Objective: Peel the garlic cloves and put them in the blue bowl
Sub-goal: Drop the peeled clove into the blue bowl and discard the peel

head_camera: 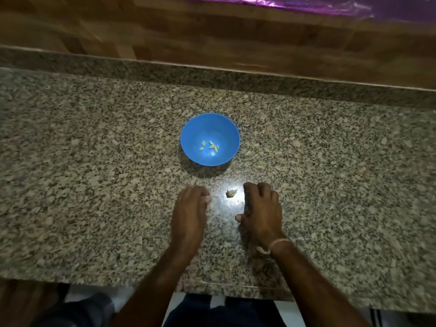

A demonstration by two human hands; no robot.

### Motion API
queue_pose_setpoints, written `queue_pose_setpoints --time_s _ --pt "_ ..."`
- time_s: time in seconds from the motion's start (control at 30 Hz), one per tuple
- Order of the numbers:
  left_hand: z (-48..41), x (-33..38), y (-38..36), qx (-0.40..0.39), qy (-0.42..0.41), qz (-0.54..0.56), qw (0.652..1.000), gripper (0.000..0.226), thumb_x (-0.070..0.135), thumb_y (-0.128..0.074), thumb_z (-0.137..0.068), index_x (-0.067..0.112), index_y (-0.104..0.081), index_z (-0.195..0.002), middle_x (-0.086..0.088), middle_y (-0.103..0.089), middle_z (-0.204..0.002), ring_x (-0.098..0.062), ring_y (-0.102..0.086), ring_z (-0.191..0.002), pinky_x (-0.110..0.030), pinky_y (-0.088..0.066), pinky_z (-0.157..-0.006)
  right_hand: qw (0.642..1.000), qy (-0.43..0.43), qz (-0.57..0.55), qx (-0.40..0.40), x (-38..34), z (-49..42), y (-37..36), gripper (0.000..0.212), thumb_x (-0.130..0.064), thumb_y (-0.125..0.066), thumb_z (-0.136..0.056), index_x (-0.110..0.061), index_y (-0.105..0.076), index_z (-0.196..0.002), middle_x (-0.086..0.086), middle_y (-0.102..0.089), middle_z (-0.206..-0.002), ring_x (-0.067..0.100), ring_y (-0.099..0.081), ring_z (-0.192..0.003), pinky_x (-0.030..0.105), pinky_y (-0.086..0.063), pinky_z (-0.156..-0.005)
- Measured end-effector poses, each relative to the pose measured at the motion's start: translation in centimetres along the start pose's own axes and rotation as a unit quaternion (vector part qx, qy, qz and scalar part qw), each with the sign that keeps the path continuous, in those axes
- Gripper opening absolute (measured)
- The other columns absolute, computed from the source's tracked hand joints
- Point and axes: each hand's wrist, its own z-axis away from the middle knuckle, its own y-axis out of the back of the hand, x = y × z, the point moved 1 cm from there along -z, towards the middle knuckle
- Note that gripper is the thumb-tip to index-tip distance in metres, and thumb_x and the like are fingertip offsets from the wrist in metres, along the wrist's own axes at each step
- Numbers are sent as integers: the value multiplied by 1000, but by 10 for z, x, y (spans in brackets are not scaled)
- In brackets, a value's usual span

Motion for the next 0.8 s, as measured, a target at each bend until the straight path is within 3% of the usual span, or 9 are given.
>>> queue_pose_setpoints --time_s 0.2,0.33,0.43,0.5,0.63,0.73,0.8 --pt "-77 40 14 91 -44 -20 995 5 19 -66 -99 22 -71 -100 5 -64 -99 -18 -59 -95 -30 -36 -67 999 -2 -8 -46 3 -18 5 103 -46 -96 -65 -36 -35 -148 -1 -35 -134 27 -36 -118 41 -44 -87" --pt "-106 41 7 75 -9 -72 994 20 14 -72 -94 18 -73 -114 -2 -70 -112 -28 -62 -109 -38 -50 -76 998 12 -13 -52 9 -19 6 106 -50 -94 -66 -36 -32 -151 -1 -35 -134 27 -39 -118 39 -42 -86" --pt "-90 50 9 121 -26 -74 990 20 15 -70 -96 19 -69 -115 -1 -64 -115 -24 -57 -111 -33 -46 -74 998 31 -20 -55 13 -19 7 108 -54 -92 -68 -36 -30 -155 -1 -37 -136 27 -40 -119 39 -42 -85" --pt "-60 52 -2 90 -57 -45 993 19 18 -68 -98 21 -67 -116 2 -61 -115 -20 -59 -107 -33 -49 -74 997 35 -32 -56 17 -20 6 104 -53 -90 -72 -35 -31 -156 -1 -38 -137 26 -40 -121 39 -42 -88" --pt "-22 38 -47 -76 -48 -26 996 33 24 -71 -96 22 -66 -129 5 -55 -120 -14 -59 -106 -30 -51 -84 994 56 -89 -41 24 -22 7 88 -41 -87 -81 -33 -39 -153 -2 -42 -136 25 -41 -122 38 -44 -87" --pt "-26 31 -61 -66 -6 -30 997 23 3 -68 -93 13 -74 -114 1 -61 -106 -10 -58 -94 -11 -43 -79 989 61 -127 -44 31 -25 7 75 -31 -84 -86 -32 -46 -150 -4 -46 -134 22 -44 -124 38 -48 -89" --pt "-28 28 -62 -35 51 42 997 18 4 -72 -91 13 -77 -106 2 -69 -100 -9 -63 -88 -14 -47 -79 977 73 -199 -30 38 -27 6 60 -23 -84 -88 -28 -58 -142 -5 -55 -129 19 -54 -123 41 -54 -95"
